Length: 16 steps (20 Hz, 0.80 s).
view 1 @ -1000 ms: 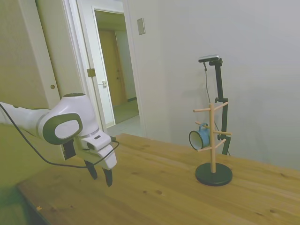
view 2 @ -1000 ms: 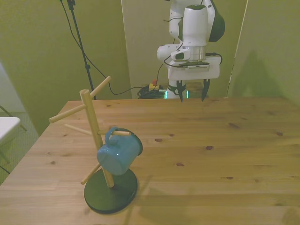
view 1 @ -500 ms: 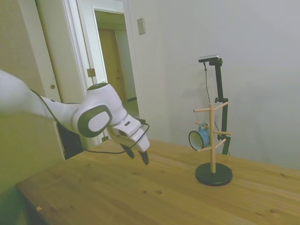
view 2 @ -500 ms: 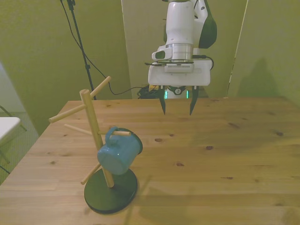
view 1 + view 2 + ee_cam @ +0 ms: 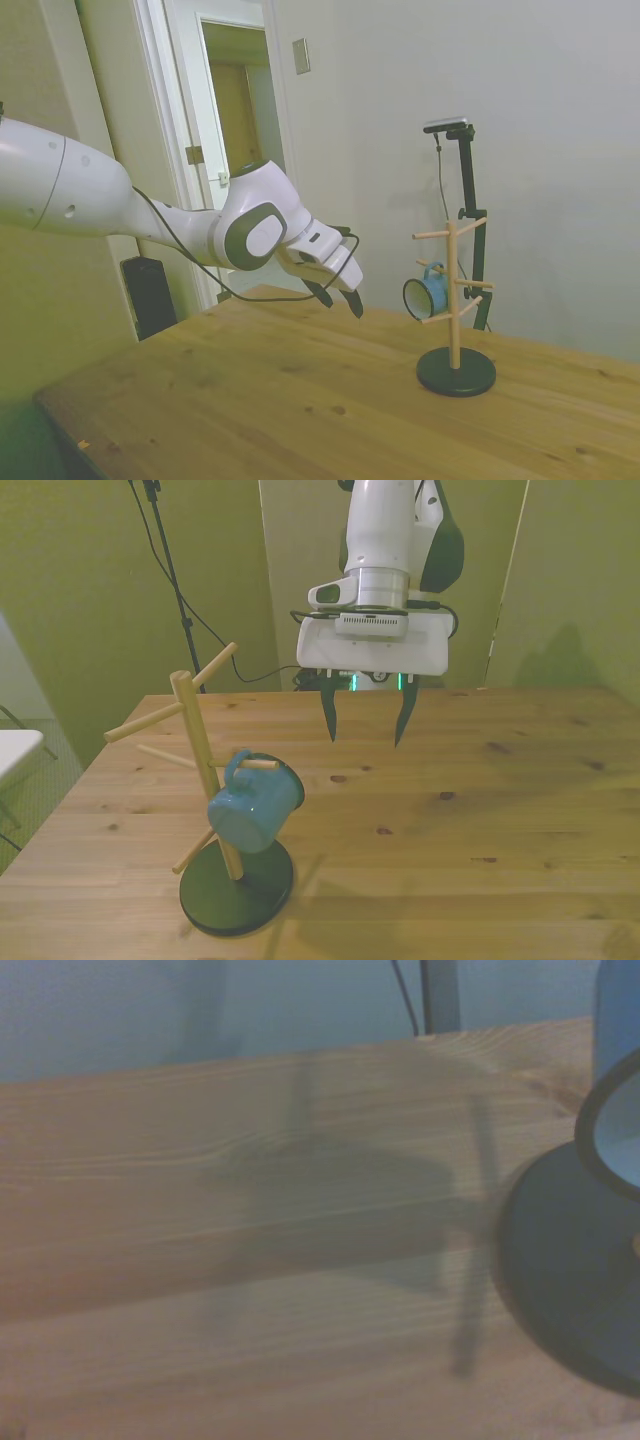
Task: Unload the mug
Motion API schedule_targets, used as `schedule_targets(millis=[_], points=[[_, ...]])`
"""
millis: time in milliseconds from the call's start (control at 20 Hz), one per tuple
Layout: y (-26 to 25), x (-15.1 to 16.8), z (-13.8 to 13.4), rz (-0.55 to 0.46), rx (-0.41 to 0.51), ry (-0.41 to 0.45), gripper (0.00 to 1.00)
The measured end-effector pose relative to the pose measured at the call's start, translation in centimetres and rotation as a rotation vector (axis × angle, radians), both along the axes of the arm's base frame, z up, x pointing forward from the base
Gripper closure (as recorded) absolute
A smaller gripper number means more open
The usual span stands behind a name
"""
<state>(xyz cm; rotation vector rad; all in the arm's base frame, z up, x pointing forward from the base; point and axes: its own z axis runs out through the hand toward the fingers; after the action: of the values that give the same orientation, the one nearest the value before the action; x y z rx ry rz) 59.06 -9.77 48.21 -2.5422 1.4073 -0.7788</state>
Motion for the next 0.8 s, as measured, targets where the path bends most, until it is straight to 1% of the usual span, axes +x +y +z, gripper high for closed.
schedule_targets(millis=[200, 350, 550, 650, 800], points=[[-1.3, 0.5, -0.4, -0.067, -0.01, -0.099, 0.0], [-2.5, 1.4, -1.0, -0.121, -0.021, -0.134, 0.0], [-3.5, 4.1, -2.1, -0.164, -0.023, -0.168, 0.0], [-3.6, 5.3, -2.2, -0.18, -0.035, -0.187, 0.0], [-3.6, 6.2, -1.7, -0.204, -0.061, -0.224, 0.0]])
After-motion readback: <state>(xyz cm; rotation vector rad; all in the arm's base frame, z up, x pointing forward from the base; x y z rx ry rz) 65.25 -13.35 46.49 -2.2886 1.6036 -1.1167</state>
